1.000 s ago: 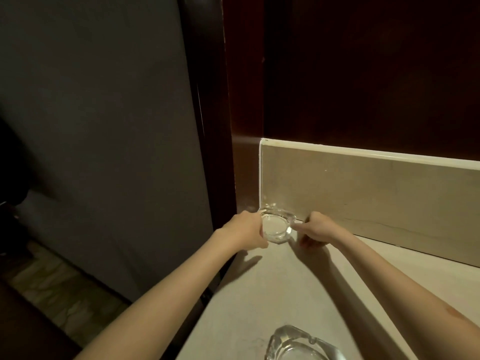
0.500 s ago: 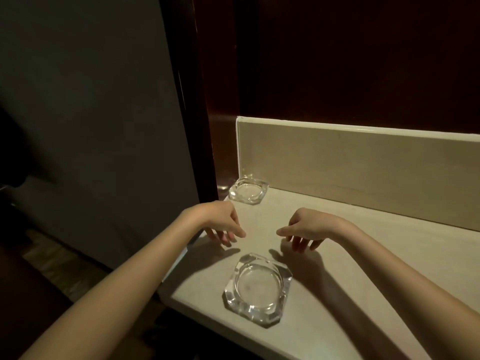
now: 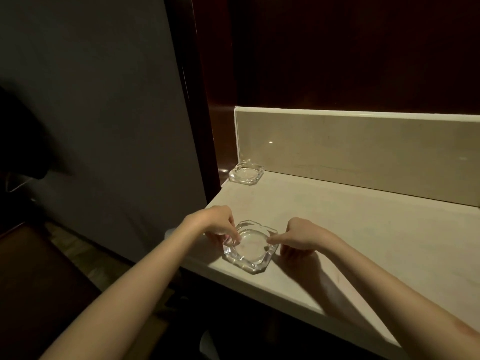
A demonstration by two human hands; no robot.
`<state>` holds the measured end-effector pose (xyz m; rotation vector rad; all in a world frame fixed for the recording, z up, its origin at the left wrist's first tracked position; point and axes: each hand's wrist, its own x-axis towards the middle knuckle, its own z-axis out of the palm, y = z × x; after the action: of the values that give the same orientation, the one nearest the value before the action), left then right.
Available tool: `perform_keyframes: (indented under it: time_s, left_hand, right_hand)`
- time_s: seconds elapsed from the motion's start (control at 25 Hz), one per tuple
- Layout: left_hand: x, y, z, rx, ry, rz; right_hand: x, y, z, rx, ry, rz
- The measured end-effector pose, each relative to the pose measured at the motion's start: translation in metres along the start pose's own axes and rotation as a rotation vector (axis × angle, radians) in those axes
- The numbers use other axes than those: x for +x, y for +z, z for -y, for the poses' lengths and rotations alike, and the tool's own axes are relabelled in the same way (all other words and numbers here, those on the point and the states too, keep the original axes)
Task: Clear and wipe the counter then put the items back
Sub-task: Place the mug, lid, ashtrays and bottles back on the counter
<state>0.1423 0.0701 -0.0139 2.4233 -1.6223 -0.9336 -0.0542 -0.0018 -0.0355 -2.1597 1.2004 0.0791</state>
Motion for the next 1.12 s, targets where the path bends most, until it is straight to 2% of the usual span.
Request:
perform_keyframes:
  time_s: [0.2, 0.32, 0.64, 0.92, 1.12]
  left_hand:
    - [0.008, 0.006, 0.004, -0.005, 0.031, -0.061]
    - [0.015, 0.006, 0.006, 0.0, 0.051, -0.068]
    - [0.049, -0.025, -0.03, -0.118, 0.132, -0.144]
    - [0.113, -0.057, -0.066, -0.058, 0.206, -0.195]
    - [0.162, -0.067, -0.082, 0.123, 0.197, -0.259]
  right_hand:
    - [0.0, 0.015, 0.005, 0.048, 0.013, -0.079]
    - [0.009, 0.015, 0.001, 0.224, 0.002, -0.045]
    - [0.034, -0.04, -0.006, 0.399, 0.026, -0.086]
    - [0.097, -0.073, -0.026, 0.394, 0.1, -0.241]
    - [0.141, -0.086, -0.036, 0.328, 0.174, -0.293]
